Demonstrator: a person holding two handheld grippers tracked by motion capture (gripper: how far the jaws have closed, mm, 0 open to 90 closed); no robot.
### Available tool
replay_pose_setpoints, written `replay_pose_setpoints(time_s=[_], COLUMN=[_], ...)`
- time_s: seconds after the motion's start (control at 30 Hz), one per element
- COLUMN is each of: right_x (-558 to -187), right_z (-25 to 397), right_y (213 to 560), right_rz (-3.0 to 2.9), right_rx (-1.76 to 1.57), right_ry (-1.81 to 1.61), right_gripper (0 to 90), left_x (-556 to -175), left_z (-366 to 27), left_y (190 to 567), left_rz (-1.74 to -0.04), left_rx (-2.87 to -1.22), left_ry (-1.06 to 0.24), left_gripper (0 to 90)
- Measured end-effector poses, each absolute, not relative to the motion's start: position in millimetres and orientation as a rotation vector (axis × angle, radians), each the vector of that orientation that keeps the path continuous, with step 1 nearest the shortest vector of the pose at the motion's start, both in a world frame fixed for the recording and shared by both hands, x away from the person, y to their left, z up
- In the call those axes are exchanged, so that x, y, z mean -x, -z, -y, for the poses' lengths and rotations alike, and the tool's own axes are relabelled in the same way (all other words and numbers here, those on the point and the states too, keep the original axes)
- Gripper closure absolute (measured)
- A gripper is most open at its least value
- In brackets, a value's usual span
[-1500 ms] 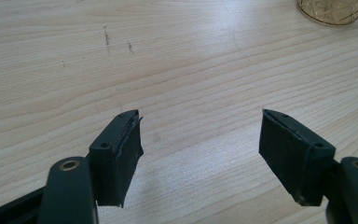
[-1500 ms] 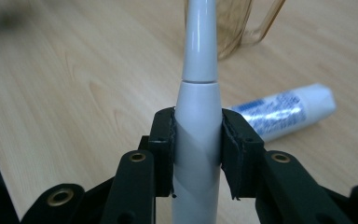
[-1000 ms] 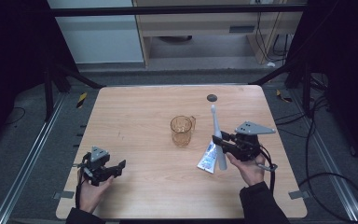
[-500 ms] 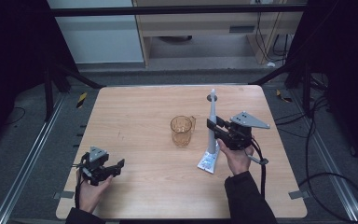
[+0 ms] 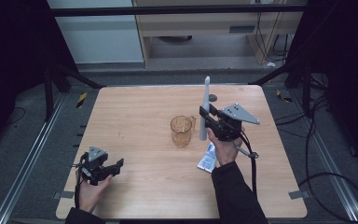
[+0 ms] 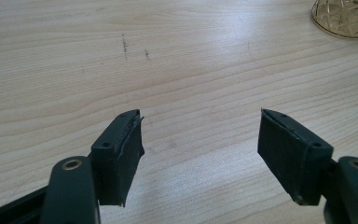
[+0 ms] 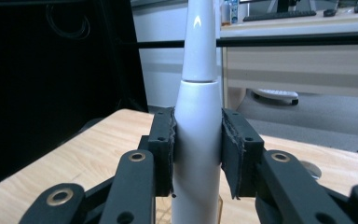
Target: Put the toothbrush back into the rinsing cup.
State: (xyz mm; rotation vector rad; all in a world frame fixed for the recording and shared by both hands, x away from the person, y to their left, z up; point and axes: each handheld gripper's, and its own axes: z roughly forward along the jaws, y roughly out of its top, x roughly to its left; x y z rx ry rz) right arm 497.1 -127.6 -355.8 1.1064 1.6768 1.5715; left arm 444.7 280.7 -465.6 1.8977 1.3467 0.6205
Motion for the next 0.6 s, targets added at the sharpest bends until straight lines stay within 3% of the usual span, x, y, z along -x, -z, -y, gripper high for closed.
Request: replay_pose_setpoints(time_s=[0.6], right_x=[-520.0], right_z=[93.8], right_y=[349.7], right_rz=[-1.606], right_rx=[-1.102], right_ry=[-1.591], right_gripper=[67.2], left_x=[-444.4], left_z=[-283.7], left_y=[464.7], left_rz=[-1.359], left_rx=[-1.864], left_ry=[-0.639], left_gripper=[30.9])
